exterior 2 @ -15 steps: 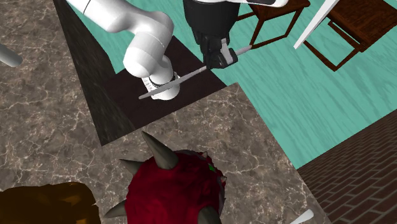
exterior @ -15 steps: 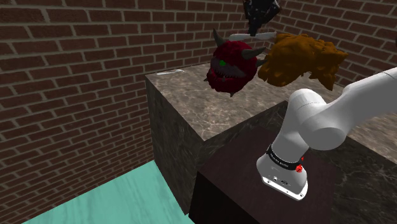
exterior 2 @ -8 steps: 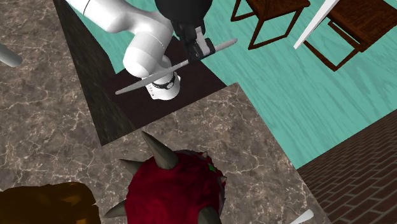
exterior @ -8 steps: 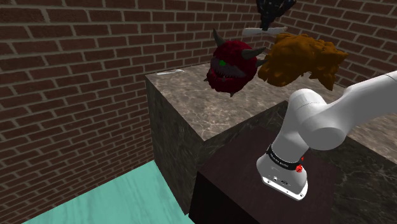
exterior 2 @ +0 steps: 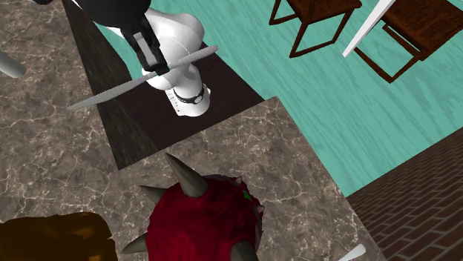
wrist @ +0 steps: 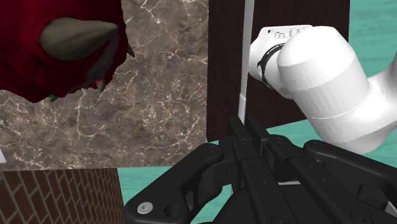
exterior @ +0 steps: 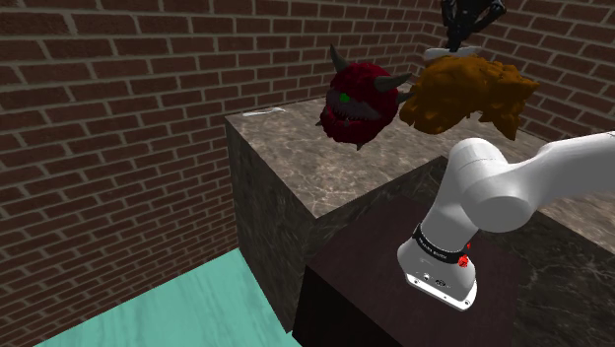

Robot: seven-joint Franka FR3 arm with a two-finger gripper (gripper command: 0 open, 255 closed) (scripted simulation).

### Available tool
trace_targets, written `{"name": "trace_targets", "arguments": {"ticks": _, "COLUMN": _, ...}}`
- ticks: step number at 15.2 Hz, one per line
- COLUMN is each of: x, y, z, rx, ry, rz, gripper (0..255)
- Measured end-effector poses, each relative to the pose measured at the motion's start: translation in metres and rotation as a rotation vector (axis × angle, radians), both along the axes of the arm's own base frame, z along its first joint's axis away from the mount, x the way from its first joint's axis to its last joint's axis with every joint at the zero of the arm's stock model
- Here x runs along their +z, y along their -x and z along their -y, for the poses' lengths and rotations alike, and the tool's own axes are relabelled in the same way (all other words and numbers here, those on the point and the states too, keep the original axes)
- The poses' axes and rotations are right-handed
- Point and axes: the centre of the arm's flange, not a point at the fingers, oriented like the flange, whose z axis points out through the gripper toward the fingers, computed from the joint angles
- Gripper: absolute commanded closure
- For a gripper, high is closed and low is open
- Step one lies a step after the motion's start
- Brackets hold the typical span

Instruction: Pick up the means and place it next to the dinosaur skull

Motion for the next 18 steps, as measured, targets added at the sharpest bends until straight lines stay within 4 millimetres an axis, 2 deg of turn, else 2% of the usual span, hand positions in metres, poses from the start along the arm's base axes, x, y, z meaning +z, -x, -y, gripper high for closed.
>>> {"name": "trace_targets", "arguments": {"ticks": 18, "x": 0.000, "y": 0.154, "z": 0.181, "rx": 0.001, "ry": 0.000, "rz": 0.000, "gripper": 255}}
